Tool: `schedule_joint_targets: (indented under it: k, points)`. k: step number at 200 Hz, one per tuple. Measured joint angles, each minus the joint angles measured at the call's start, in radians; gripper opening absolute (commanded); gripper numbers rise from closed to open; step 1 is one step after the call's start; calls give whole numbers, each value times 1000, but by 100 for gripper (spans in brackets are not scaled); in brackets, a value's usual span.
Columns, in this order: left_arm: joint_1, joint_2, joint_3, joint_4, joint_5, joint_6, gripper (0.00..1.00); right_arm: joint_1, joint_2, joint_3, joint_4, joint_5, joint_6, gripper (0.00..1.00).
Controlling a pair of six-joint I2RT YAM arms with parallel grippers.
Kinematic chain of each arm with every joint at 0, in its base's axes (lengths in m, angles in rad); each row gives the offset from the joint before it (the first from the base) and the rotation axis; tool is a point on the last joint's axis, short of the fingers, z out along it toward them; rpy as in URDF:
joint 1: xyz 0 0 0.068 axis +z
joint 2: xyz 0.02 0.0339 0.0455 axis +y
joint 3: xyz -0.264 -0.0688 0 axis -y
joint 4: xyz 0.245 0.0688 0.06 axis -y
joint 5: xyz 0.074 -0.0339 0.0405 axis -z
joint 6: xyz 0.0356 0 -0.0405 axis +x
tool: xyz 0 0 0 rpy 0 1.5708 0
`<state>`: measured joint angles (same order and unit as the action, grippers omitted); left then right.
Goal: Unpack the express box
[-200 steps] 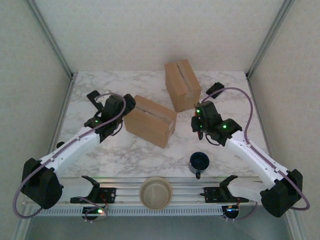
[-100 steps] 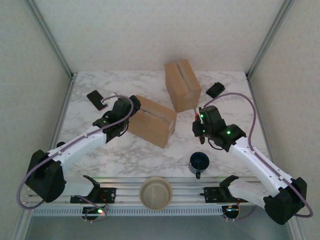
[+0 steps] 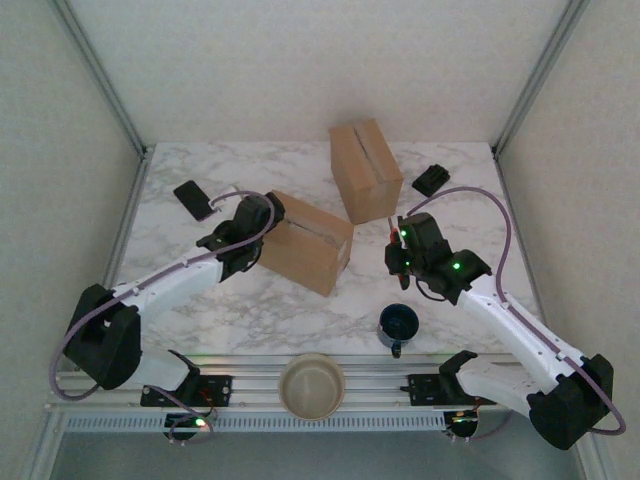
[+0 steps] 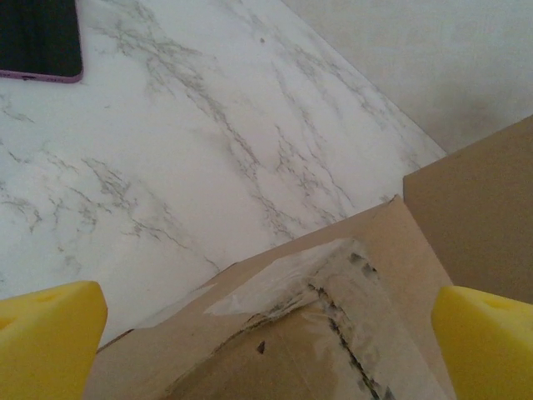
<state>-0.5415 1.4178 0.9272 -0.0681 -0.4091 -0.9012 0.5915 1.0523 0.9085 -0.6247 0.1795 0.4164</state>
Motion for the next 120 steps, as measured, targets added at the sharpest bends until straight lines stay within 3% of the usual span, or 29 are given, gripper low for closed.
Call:
schedule_joint_targets:
  k: [120]
  points:
    - [22,65,0,94,4,6,100,0,3,-13,14,-17,14,0]
